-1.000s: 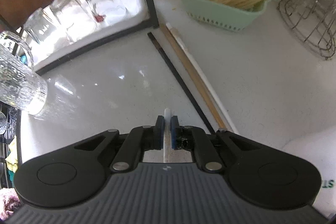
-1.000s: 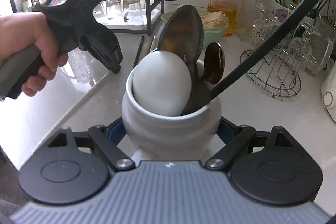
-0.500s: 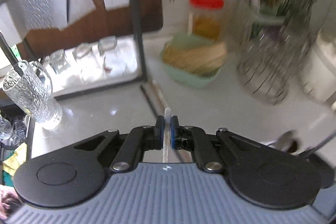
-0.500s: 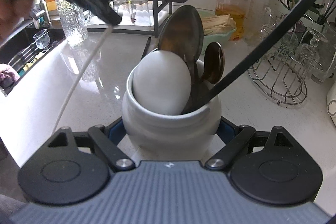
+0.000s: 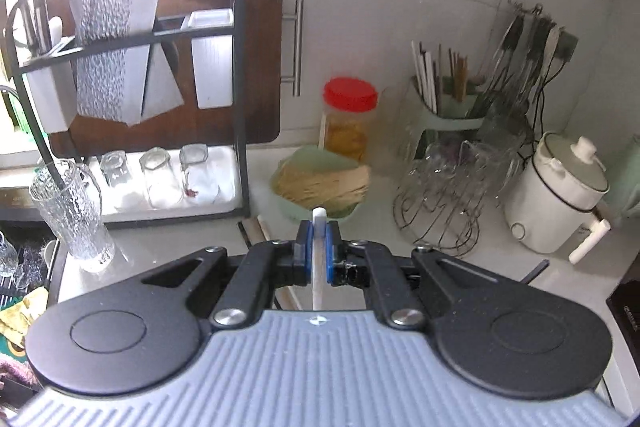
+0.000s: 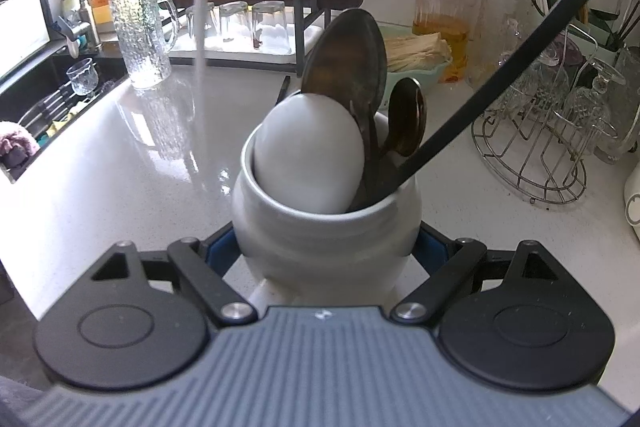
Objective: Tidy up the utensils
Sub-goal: 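Lift the white chopstick with the left tool and carry it over the mug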
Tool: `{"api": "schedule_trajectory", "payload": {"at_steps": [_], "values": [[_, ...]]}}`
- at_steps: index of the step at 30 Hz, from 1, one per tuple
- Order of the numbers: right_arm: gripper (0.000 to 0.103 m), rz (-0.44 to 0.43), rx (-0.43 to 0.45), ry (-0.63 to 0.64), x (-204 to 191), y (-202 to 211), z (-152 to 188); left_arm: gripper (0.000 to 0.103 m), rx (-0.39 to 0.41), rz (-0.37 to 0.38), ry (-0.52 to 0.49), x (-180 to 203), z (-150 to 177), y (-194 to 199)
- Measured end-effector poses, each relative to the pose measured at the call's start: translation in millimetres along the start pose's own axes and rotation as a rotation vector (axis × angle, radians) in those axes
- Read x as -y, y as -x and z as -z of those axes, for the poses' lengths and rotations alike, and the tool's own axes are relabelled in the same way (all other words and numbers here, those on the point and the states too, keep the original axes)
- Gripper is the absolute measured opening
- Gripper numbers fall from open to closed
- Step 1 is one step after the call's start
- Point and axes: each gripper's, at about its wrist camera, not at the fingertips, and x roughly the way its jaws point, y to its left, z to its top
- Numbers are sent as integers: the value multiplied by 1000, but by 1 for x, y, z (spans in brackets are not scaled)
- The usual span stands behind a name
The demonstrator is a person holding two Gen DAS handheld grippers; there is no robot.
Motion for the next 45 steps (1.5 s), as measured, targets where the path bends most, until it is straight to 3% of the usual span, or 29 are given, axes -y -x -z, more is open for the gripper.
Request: {"api": "schedule_trajectory", "payload": {"at_steps": [11,37,45], "values": [[91,0,1,4,0,0,0,7,23,28,1,8,-4,17],[91,-2,1,3,1,0,1,7,173,90,-125,63,-85,134],[91,3,1,-5,1,-1,1,7,206,134,-142,81,-88,149]]}}
